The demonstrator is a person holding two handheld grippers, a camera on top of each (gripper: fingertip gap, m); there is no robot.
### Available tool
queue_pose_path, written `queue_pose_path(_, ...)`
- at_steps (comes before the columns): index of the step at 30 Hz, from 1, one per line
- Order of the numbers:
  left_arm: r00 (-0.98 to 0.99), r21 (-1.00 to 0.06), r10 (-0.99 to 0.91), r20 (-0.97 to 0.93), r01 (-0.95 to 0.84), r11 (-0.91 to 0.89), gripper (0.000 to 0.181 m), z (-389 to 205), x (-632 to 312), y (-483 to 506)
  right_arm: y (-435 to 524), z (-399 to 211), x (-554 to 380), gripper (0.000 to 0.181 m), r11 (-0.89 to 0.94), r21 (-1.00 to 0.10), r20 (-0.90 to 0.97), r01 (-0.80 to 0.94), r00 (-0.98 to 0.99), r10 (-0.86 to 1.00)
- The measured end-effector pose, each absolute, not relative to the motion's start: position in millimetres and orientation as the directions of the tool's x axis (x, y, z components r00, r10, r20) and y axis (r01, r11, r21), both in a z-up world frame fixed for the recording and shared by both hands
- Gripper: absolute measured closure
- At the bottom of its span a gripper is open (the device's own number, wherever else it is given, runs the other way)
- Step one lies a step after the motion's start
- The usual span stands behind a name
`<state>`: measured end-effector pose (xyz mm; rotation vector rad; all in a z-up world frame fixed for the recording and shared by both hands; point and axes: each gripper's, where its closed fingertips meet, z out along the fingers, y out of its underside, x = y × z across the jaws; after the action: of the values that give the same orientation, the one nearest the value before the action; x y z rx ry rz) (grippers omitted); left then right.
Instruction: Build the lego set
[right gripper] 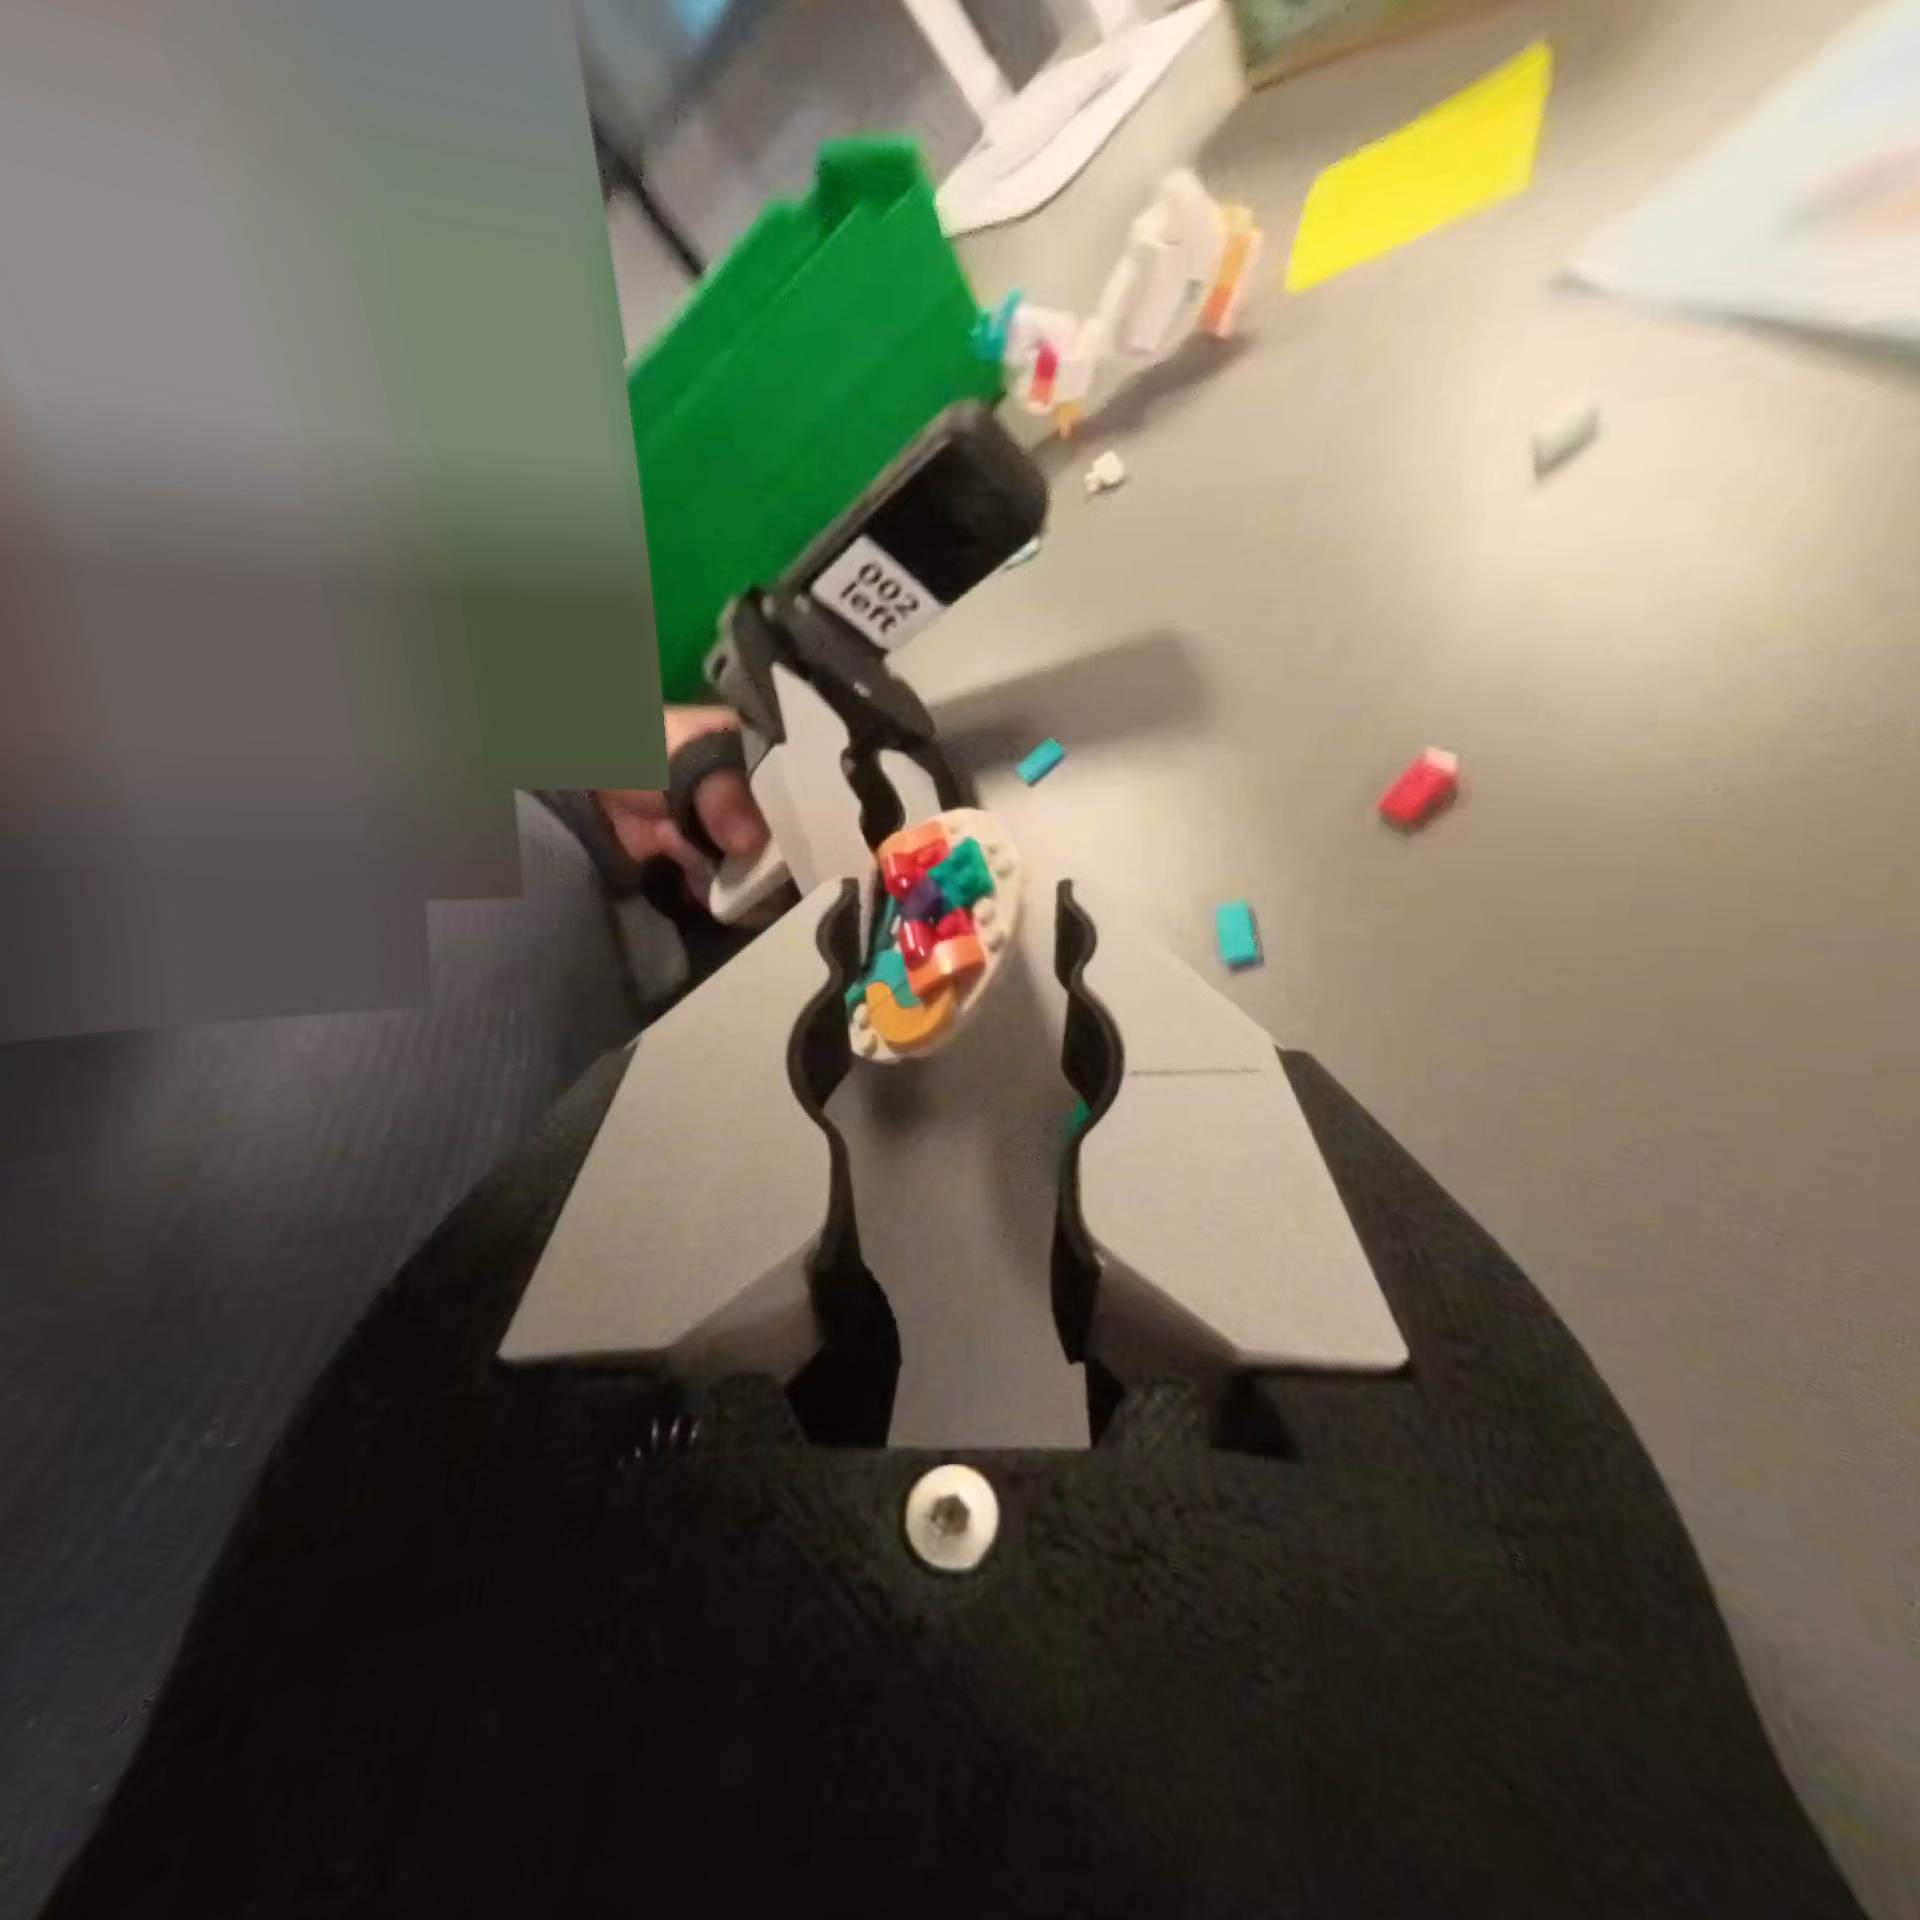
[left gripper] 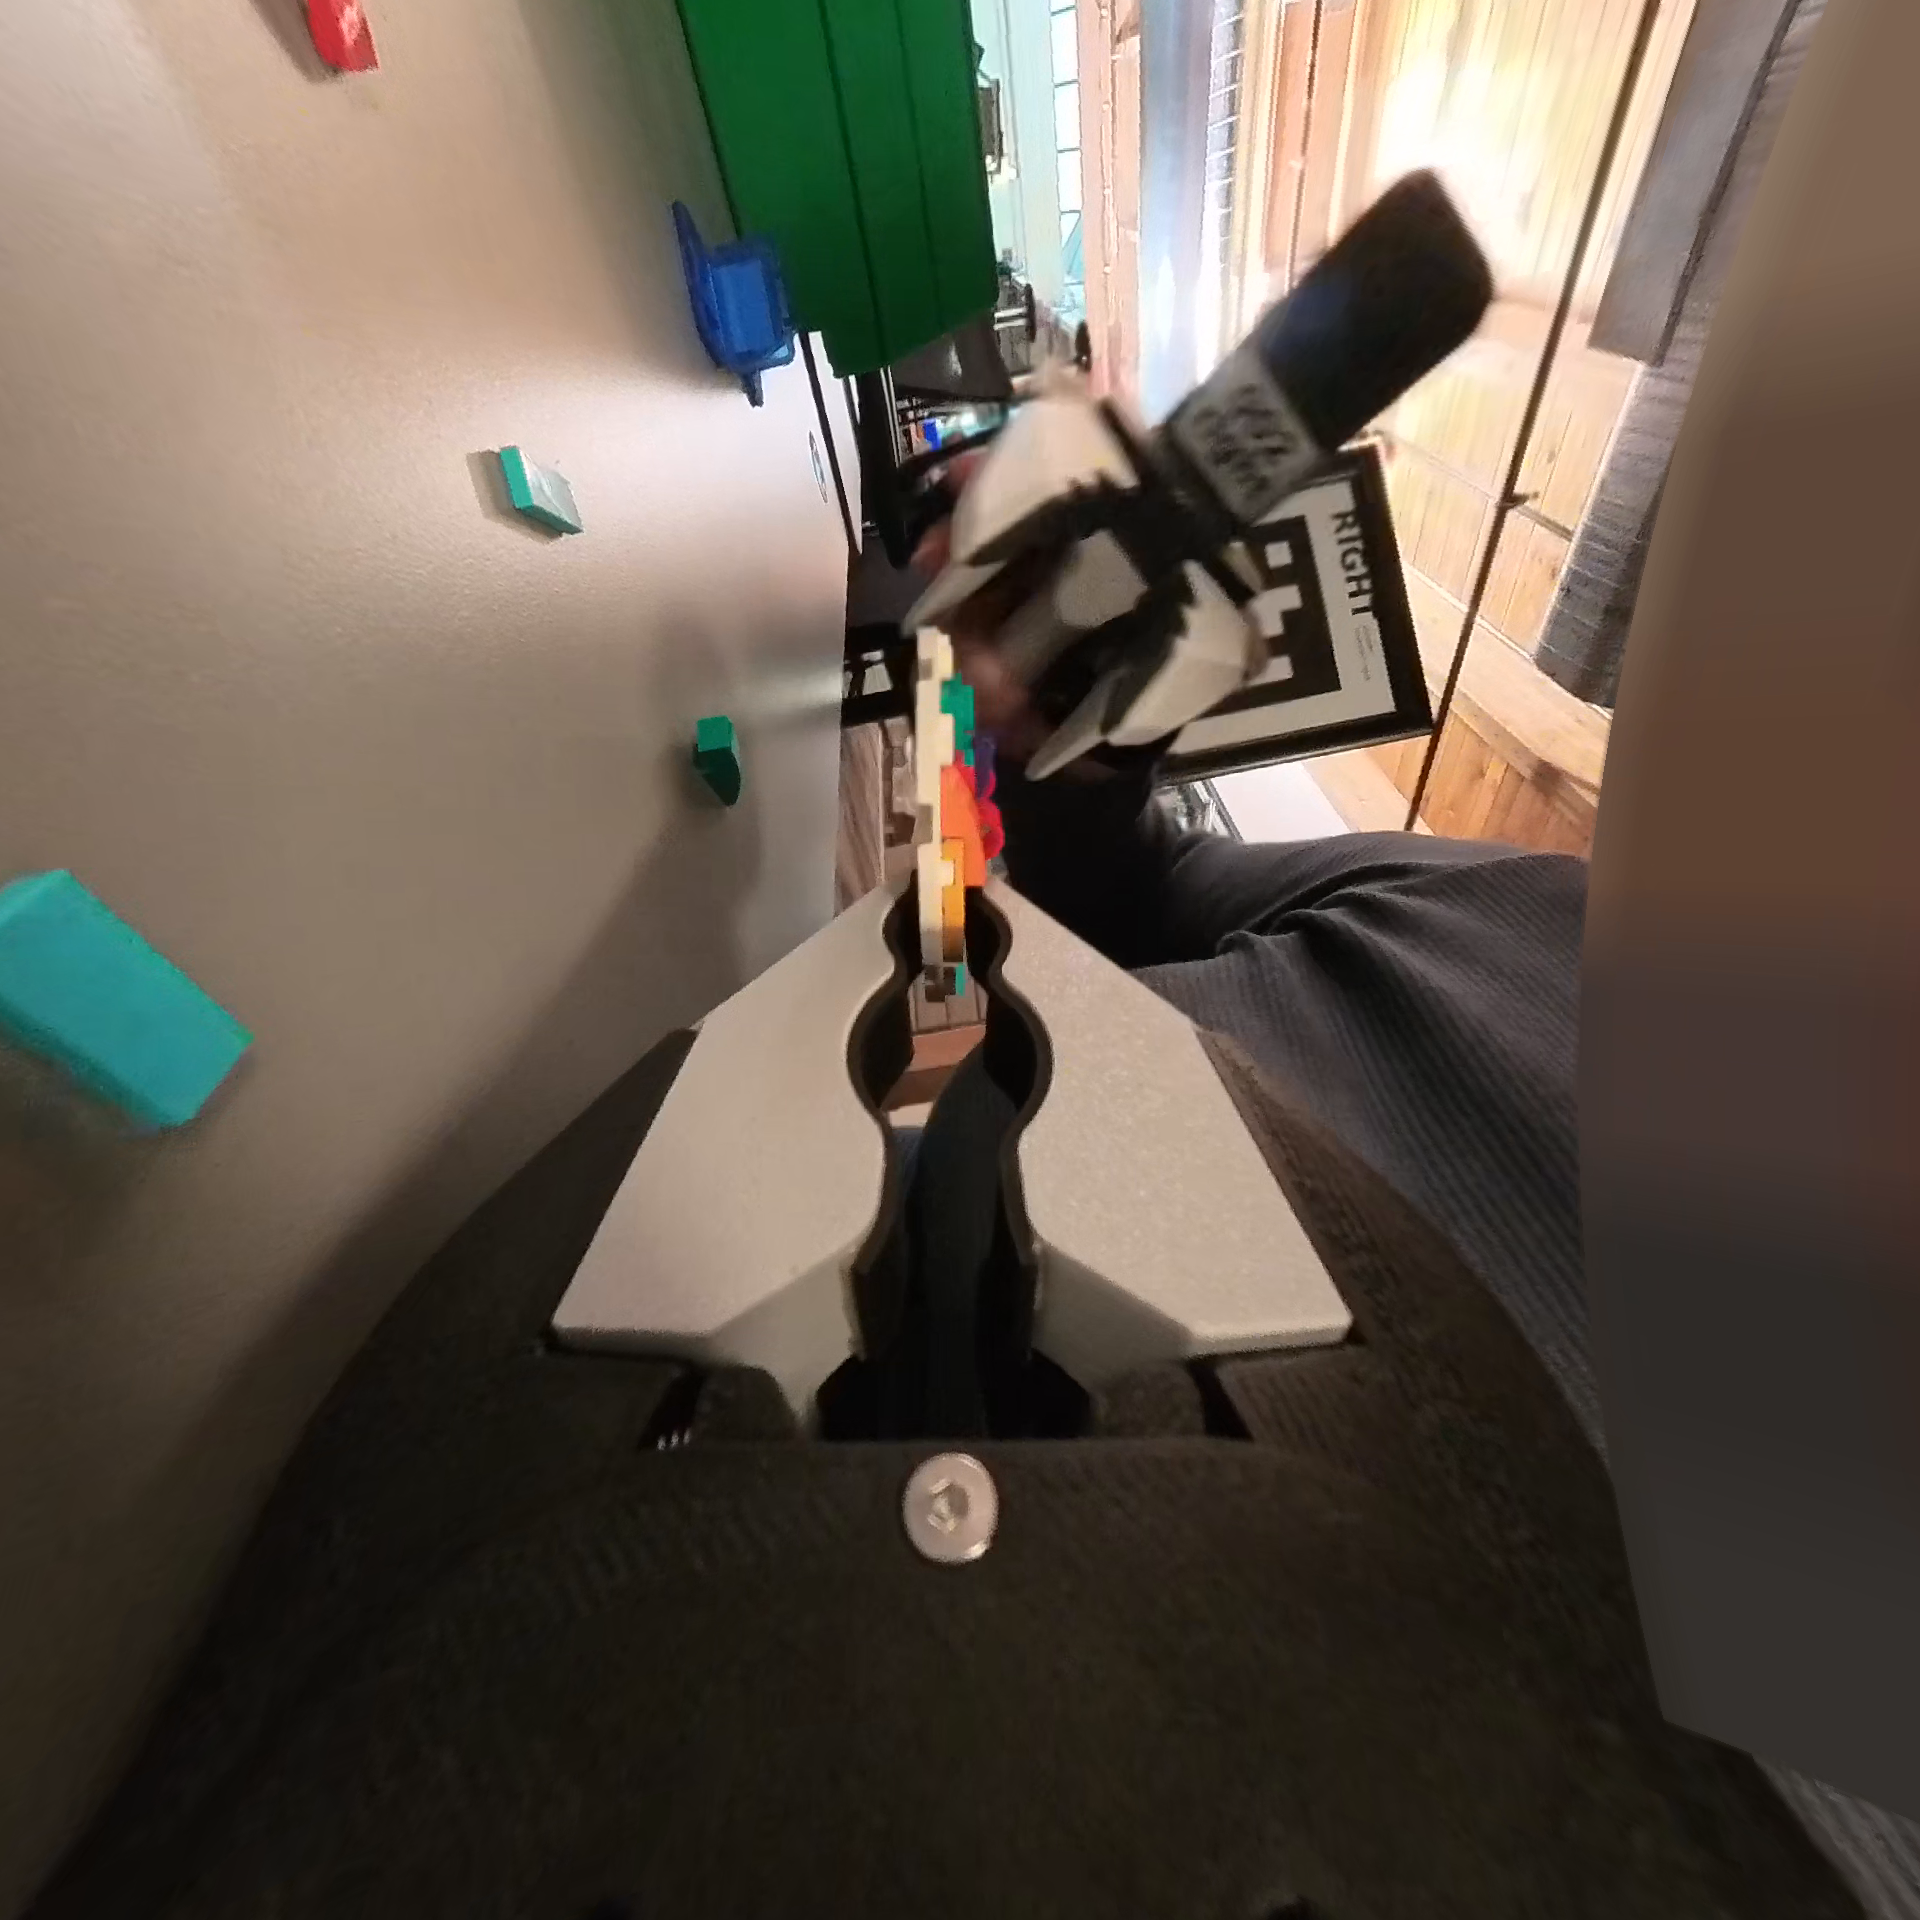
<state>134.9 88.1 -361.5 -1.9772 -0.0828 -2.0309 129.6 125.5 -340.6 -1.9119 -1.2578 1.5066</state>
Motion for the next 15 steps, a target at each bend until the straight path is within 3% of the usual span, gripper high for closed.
queue_pose_path(2, -0.009, -0.173, -0.182, 0.983, 0.260, -0.950, 0.176, -360, 134, 88, 126, -349, 132, 0.144, -0.673, -0.659, -0.702, 0.337, 0.048, 0.711)
queue_pose_path(5, -0.012, -0.178, -0.188, 0.982, 0.268, -0.947, 0.176, -359, 134, 89, 118, -356, 127, 0.144, -0.758, -0.579, -0.784, 0.301, 0.052, 0.619)
queue_pose_path(15, -0.009, -0.212, -0.223, 0.975, 0.275, -0.938, 0.176, -356, 133, 88, 104, -354, 113, 0.151, -0.822, -0.517, -0.847, 0.239, -0.007, 0.531)
